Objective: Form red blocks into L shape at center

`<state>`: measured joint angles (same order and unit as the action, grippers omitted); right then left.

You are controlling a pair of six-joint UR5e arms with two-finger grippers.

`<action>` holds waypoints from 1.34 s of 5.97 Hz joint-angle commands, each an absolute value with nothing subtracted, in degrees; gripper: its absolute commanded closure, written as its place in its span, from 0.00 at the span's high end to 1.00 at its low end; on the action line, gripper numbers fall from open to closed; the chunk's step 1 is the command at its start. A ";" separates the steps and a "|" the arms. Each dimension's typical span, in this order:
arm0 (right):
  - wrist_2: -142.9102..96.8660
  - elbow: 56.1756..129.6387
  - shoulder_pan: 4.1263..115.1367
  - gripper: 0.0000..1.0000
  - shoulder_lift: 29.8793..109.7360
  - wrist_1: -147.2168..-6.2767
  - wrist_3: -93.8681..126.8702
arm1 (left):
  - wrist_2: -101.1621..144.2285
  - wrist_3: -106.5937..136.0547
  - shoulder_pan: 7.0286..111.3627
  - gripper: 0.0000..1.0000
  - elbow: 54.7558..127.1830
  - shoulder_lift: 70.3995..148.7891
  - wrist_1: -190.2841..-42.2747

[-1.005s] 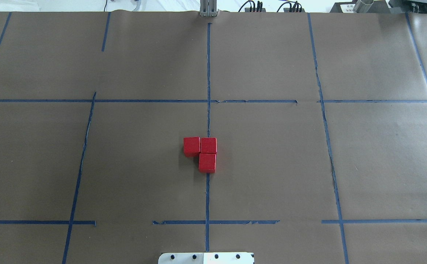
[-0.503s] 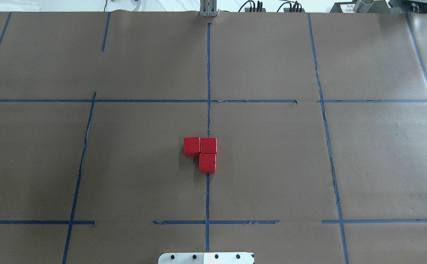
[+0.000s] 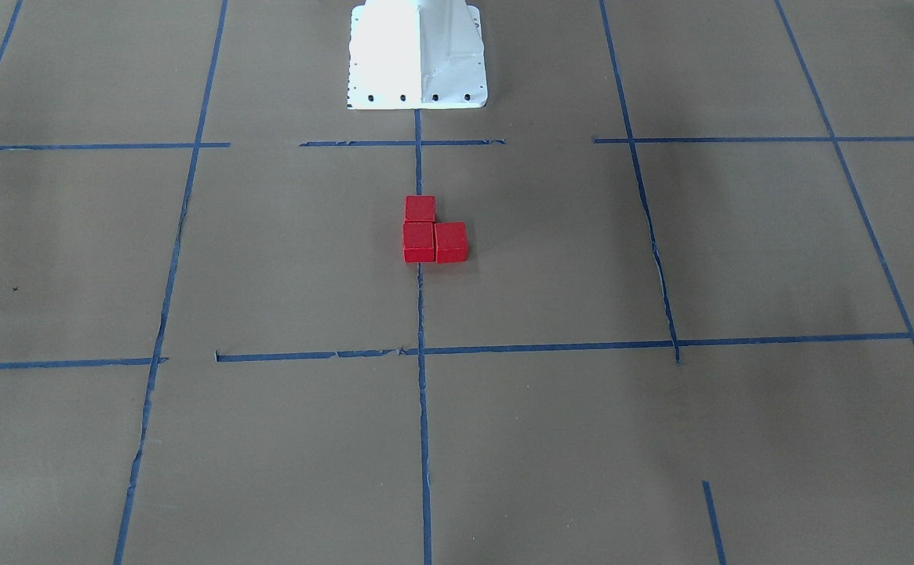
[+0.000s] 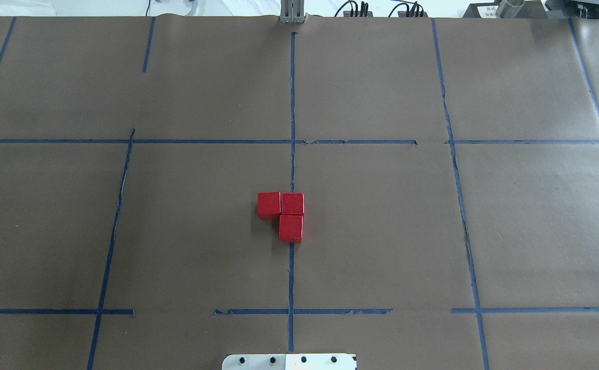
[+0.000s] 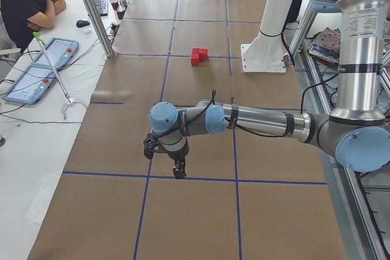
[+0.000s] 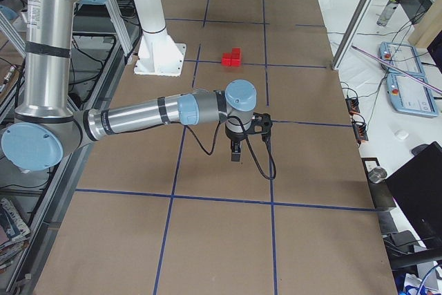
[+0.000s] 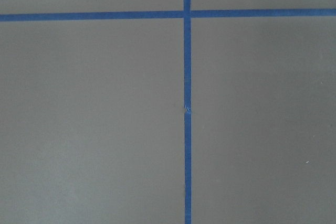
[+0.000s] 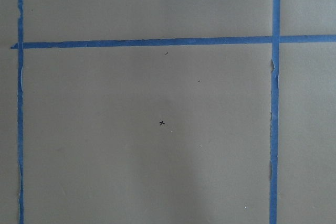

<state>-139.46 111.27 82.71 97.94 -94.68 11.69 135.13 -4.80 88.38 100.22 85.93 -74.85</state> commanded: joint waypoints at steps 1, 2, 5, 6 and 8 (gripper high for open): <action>-138.96 111.27 82.71 1.00 99.31 -94.49 11.60 | 138.32 -5.10 88.33 1.00 100.46 85.69 -75.40; -138.87 111.27 82.71 1.00 99.40 -94.48 11.60 | 138.51 -5.45 88.42 1.00 100.46 85.78 -75.41; -139.30 111.62 82.71 1.00 100.63 -94.48 11.60 | 138.34 -5.54 88.51 1.00 100.20 85.87 -75.50; -139.31 111.62 82.71 1.00 100.63 -94.40 11.60 | 138.34 -5.54 88.51 1.00 99.85 85.87 -75.50; -139.31 111.62 82.71 1.00 100.64 -94.39 11.60 | 138.43 -5.45 88.51 1.00 100.45 85.87 -75.50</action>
<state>-139.30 111.62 82.71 100.66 -94.40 11.60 138.40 -5.52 88.50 100.13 85.87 -75.50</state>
